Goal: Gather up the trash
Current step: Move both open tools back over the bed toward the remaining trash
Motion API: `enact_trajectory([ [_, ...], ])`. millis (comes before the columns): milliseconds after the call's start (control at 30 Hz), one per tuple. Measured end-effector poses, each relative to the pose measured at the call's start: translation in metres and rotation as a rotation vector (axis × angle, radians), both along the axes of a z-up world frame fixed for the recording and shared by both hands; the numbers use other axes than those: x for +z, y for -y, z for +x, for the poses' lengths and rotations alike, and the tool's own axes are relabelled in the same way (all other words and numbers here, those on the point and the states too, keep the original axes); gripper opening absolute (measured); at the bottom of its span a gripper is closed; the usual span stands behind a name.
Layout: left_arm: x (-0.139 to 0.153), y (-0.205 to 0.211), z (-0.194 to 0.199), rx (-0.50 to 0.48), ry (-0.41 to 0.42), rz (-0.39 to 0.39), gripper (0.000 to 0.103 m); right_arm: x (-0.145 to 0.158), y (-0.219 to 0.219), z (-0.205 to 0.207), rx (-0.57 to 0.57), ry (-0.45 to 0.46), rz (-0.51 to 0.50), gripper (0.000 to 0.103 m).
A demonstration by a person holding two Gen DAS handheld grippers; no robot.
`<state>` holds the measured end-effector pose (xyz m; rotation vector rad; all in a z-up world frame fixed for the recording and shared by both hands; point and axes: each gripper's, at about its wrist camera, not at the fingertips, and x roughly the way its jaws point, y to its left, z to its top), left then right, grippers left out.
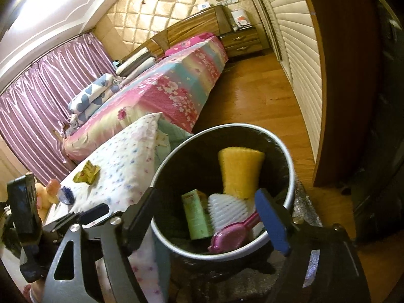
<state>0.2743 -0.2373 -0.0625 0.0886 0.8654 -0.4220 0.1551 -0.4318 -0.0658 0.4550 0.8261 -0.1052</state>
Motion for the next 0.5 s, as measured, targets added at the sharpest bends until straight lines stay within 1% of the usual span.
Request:
enact_trajectory([
  [167,0.005,-0.037,-0.021,0.08,0.013,-0.025,0.064,0.003,-0.023,0.003,0.043,0.003,0.009,0.087],
  [200,0.005,-0.045,-0.025,0.101,0.013,-0.033,0.065,0.004,-0.028,0.004,0.052,0.003,0.006,0.089],
  [300,0.009,-0.062,-0.035,0.154,0.013,-0.048,0.07,0.005,-0.047,0.006,0.091,0.007,0.002,0.094],
  [400,0.012,-0.084,-0.042,0.208,0.02,-0.062,0.071,0.008,-0.061,0.007,0.123,0.013,0.013,0.097],
  [500,0.015,-0.106,-0.05,0.259,0.023,-0.069,0.073,0.008,-0.078,0.01,0.152,0.016,0.011,0.098],
])
